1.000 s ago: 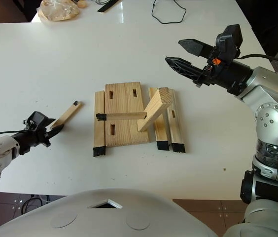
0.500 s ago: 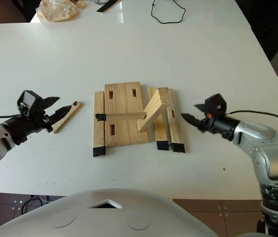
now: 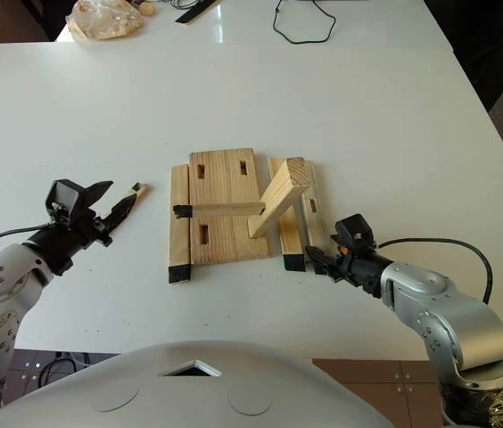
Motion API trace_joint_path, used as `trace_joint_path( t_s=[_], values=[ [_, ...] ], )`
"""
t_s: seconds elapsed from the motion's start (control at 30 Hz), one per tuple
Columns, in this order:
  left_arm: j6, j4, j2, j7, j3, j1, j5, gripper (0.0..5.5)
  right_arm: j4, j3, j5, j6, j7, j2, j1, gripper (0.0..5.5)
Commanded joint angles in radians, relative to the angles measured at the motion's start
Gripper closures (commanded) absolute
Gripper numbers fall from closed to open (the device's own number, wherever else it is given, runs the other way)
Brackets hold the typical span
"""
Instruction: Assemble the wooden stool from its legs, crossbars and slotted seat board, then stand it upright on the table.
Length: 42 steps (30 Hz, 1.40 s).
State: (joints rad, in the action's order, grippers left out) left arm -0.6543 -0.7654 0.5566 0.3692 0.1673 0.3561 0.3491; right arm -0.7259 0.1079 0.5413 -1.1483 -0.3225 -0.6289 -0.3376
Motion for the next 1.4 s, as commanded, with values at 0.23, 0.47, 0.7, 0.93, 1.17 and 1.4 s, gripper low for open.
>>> trace_joint_path(
  t_s=[0.23,0.47,0.7,0.93,1.17,1.4],
  values=[
    [0.012,0.019,-0.018,-0.007,-0.004,0.000,-0.037,2.97,0.157,-0.027,-0.118,0.148,-0.011,-0.020,0.013,2.38],
    [0.051,0.075,-0.001,-0.019,0.045,-0.035,-0.091,2.97,0.213,-0.003,-0.119,0.191,-0.036,-0.002,0.036,3.46],
    [0.071,0.123,0.007,-0.029,0.089,-0.129,-0.107,2.97,0.253,0.025,-0.104,0.202,-0.045,0.032,0.096,3.47],
    [-0.021,0.216,0.025,-0.023,0.164,-0.627,0.067,2.97,0.476,0.160,-0.056,0.444,-0.119,0.041,0.605,3.47],
    [-0.262,0.252,-0.084,0.009,0.174,-0.978,0.610,2.34,0.382,0.226,0.269,0.432,-0.255,0.083,0.930,3.47],
    [-0.303,0.157,-0.054,0.037,0.117,-1.033,1.008,2.02,0.262,0.210,0.714,0.269,-0.347,0.030,1.003,3.47]
  ],
)
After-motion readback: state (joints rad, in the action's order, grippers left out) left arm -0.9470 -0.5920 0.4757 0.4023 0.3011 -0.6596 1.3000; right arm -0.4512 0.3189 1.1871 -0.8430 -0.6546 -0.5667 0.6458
